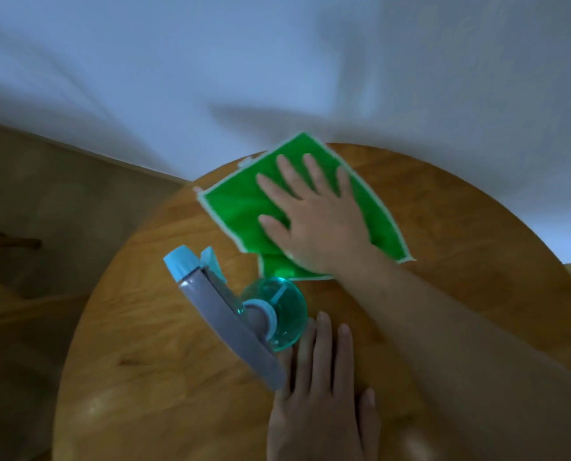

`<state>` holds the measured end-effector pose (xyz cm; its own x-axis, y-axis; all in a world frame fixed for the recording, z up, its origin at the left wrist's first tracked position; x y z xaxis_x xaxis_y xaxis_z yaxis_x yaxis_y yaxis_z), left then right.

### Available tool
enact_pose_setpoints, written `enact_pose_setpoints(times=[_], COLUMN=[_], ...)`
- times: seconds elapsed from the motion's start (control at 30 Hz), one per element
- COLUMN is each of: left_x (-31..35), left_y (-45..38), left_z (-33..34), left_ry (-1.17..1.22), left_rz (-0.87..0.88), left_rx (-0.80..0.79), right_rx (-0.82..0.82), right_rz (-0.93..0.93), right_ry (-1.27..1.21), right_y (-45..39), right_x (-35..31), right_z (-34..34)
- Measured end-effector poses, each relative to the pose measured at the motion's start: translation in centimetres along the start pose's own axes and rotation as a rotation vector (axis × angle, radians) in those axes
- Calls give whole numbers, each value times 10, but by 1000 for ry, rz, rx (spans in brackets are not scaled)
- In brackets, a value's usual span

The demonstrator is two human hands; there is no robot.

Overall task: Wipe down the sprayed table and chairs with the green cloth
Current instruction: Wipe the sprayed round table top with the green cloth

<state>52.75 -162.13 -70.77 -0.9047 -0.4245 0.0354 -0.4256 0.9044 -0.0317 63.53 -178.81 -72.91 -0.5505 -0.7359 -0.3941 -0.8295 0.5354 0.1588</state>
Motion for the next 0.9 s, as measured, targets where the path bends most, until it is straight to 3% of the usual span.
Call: enact_pose_setpoints(times=[0.17, 0.37, 0.7, 0.9], left_x=[6, 5, 4, -16], left_y=[8, 7, 5, 7], left_z=[14, 17, 11, -9], left_ry=[105, 90, 153, 586], left_rz=[34, 36, 33, -35], left_rx=[-156, -221, -192, -137], right_rx=[94, 161, 110, 15], right_rz=[324, 583, 724, 707], right_ry=[30, -2, -29, 18], right_y=[68, 168, 278, 279], right_x=[105, 143, 74, -5], right_z=[-30, -29, 21, 60])
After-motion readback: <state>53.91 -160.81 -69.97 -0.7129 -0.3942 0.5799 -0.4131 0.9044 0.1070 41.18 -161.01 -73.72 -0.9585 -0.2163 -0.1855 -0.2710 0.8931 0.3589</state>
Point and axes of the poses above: each hand's wrist, its own y-axis away from the middle knuckle, its own z-axis out of the palm, x = y × z, the point moved 10 cm from there along -y, towards the middle knuckle, and after that the axes turned 10 degrees about -y, right-handed, at the moved point
